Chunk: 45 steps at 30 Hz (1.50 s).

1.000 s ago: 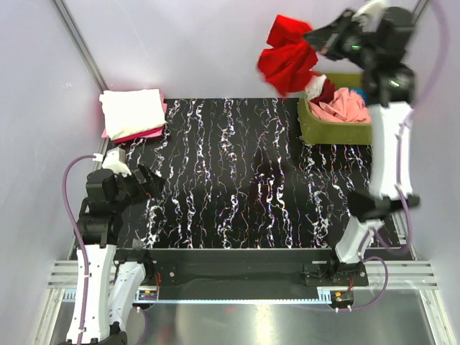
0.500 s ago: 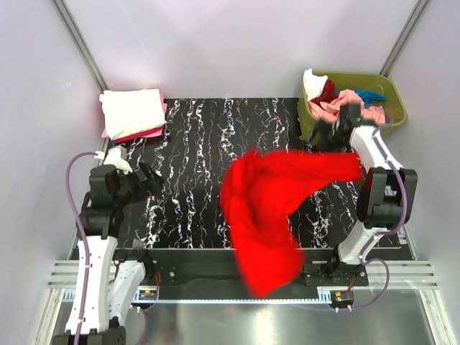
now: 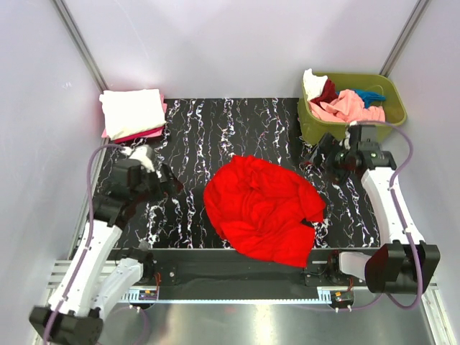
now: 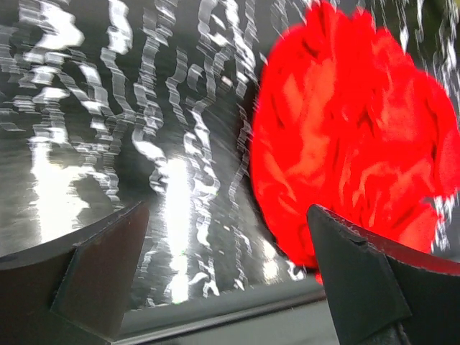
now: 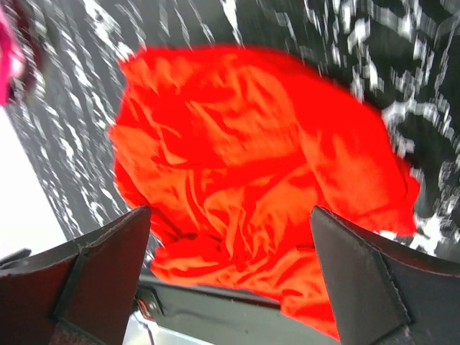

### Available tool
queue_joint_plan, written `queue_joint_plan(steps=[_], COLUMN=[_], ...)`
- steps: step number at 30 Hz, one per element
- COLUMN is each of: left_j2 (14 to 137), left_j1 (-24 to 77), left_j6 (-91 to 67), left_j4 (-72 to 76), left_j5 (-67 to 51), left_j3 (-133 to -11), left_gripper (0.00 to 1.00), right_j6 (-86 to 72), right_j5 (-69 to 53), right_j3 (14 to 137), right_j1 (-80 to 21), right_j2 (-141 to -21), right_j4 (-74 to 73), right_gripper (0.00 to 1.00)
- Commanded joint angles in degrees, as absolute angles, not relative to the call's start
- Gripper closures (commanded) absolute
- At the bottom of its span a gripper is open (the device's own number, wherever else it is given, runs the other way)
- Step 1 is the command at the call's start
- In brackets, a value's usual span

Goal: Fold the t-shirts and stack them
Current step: Flatten the tshirt out

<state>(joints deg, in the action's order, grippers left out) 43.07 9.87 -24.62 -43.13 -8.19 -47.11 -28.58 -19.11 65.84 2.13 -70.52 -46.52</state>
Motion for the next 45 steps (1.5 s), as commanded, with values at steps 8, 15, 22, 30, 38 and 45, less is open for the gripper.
queue_joint_plan(steps=[8,15,22,30,38,45], left_j2=[58.26,69.59,83.66,98.08,102.83,105.03], left_j1=[38.22,41.75,41.84,42.28,42.36,42.36], left_j6=[-39.97,-41.32,-38.06,-35.86,-37.09,-36.74], left_j4=[-29.46,-22.77,-20.13,-20.22,-18.02,-18.19], left_j5=[4.22,6.24,0.97,-2.37,-2.90,-2.46], left_j3=[-45.88,-47.09,-59.23,-68.64,-68.99,-71.10], left_gripper=[0.01,0.05,0.28,0.51,0.55,0.55], right_j6=[-35.59,-36.66,-34.98,-34.72,-34.63,-34.01], right_j5=[-12.77,-10.20,-4.84,-4.13,-5.45,-5.80], right_j3=[50.29,48.86,53.53,50.10,49.04,48.34], right_j1=[-11.32,-15.38,-15.38,-15.47,-15.38,-15.38], right_j2=[-65.48,-71.43,-74.53,-69.35,-67.41,-67.06], right_j4=[-44.21,-40.78,-42.45,-43.68,-43.59,-43.24], right_gripper=[0.00,0.00,0.00,0.00,0.00,0.00])
